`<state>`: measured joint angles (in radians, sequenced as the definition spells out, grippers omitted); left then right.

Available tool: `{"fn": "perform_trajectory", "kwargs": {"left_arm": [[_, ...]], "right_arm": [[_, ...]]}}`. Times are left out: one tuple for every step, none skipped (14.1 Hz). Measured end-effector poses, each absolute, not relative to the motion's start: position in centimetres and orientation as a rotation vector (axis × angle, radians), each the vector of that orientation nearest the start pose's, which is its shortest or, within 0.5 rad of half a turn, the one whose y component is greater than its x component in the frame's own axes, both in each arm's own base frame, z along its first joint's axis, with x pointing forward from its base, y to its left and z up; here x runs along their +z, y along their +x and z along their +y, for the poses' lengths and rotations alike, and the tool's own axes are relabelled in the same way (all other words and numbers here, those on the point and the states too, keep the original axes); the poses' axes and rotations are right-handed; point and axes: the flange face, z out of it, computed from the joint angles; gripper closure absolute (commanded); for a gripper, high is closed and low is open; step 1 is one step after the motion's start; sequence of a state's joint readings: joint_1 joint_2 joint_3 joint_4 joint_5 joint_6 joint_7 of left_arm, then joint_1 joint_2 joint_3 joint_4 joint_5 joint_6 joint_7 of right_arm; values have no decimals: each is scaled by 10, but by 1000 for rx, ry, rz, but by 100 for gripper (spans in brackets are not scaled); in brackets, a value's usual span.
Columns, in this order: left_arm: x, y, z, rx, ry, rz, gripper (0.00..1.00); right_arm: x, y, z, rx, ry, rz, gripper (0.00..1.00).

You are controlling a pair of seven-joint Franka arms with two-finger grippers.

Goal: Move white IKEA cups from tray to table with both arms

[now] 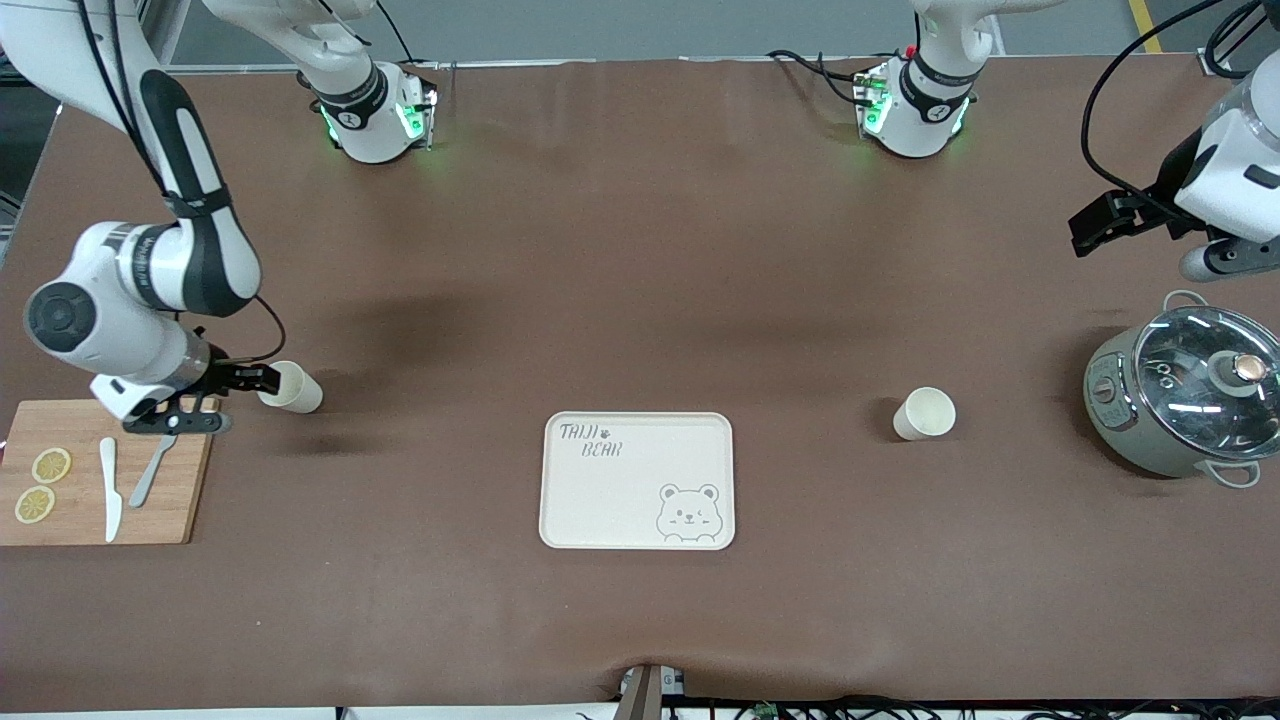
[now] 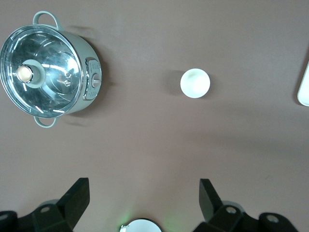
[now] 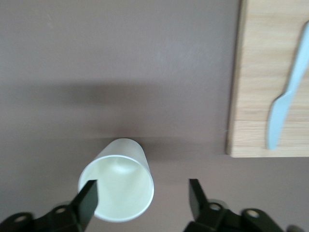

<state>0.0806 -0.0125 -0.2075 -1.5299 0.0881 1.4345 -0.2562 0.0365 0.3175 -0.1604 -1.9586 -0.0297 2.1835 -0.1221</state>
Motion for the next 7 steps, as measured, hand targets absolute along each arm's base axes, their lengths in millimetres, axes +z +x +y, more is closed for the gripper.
{"fn": "perform_trajectory", "kwargs": {"left_arm": [[646, 528, -60, 83, -3042, -209, 0], [652, 524, -62, 70, -3052, -210, 0], [654, 520, -62, 65, -3054, -210, 0], [652, 518, -62, 72, -3053, -207, 0], [648, 518, -62, 82, -3052, -203, 0], [641, 519, -62, 90, -3052, -197, 0], [634, 520, -62, 96, -3052, -191, 0]], "right_arm": [[335, 609, -69, 167, -3182, -24, 0], [362, 620, -64, 172, -3156, -11, 0], [390, 630, -58, 162, -3125, 2, 0], [418, 638, -54, 143, -3099, 7, 0], [441, 644, -50, 120, -3085, 2, 0], [463, 648, -47, 96, -3081, -7, 0], [483, 651, -44, 74, -3081, -18, 0]]}}
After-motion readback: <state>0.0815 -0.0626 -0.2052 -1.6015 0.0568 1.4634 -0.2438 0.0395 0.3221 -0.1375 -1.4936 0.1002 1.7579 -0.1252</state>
